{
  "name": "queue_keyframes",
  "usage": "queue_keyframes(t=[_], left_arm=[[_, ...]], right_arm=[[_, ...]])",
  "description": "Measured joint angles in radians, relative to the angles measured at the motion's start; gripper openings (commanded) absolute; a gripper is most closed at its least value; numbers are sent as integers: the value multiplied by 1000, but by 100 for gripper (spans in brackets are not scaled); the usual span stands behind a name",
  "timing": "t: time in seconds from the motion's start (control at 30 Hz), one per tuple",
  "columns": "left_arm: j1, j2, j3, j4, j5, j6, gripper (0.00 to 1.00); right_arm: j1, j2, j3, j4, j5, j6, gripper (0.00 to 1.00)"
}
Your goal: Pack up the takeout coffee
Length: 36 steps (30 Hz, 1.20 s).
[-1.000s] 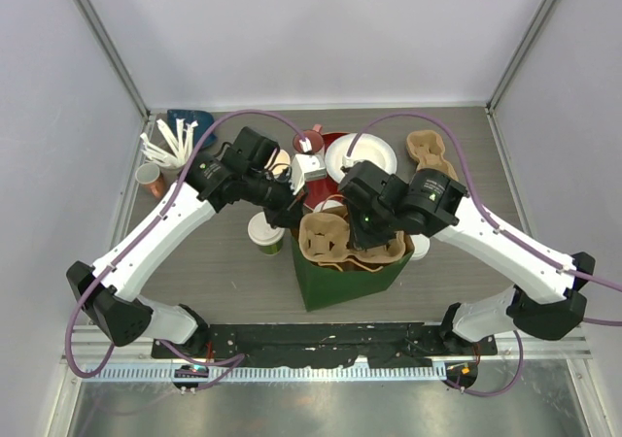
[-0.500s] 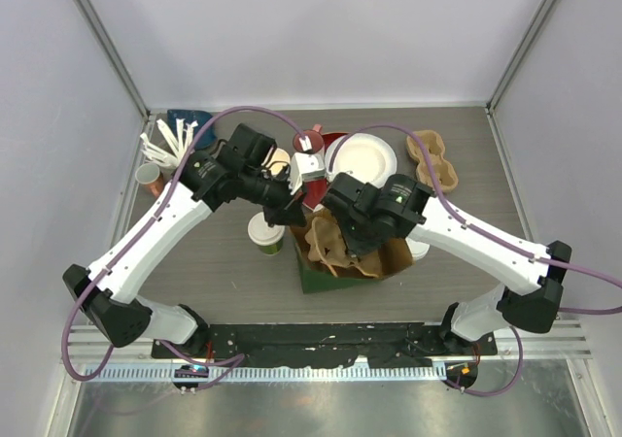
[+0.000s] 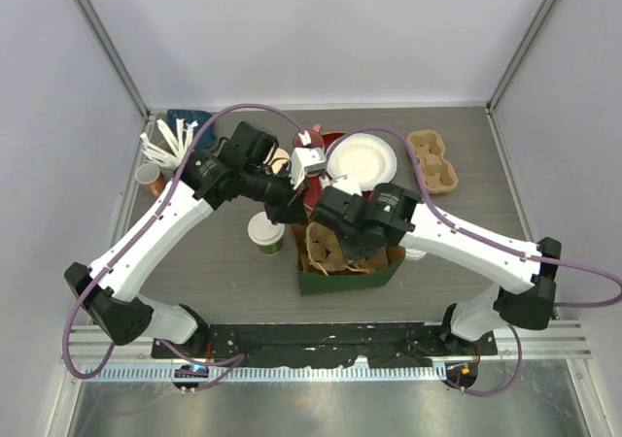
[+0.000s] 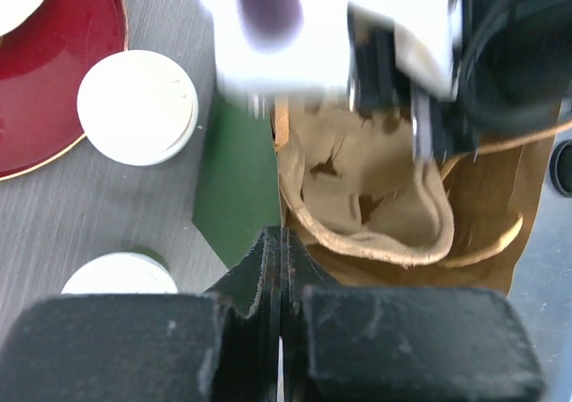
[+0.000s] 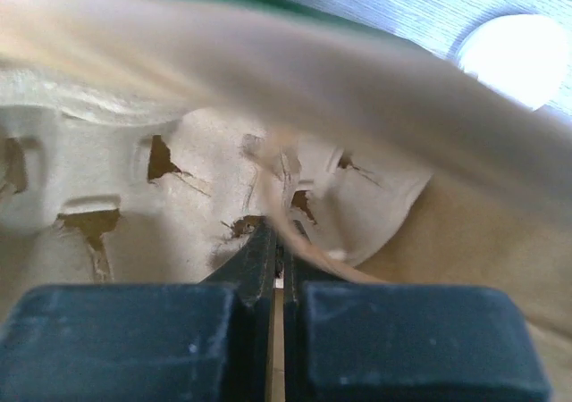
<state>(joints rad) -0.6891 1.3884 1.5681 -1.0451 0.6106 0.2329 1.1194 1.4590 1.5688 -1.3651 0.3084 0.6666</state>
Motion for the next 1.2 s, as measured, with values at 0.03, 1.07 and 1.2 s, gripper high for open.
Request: queue_keyframes(t=[0.03,1.07,1.2], left_arm=[[-5,5,6,3,-3,-23,0],[-44,8,-42,37,-64,-280,0],[-44,8,-52,71,-59,-306,0]], right_arm=[[19,17,9,-3,17,10,1],[89,155,-148,41,138,431,1],[90,121,-181,45,143,450,1]])
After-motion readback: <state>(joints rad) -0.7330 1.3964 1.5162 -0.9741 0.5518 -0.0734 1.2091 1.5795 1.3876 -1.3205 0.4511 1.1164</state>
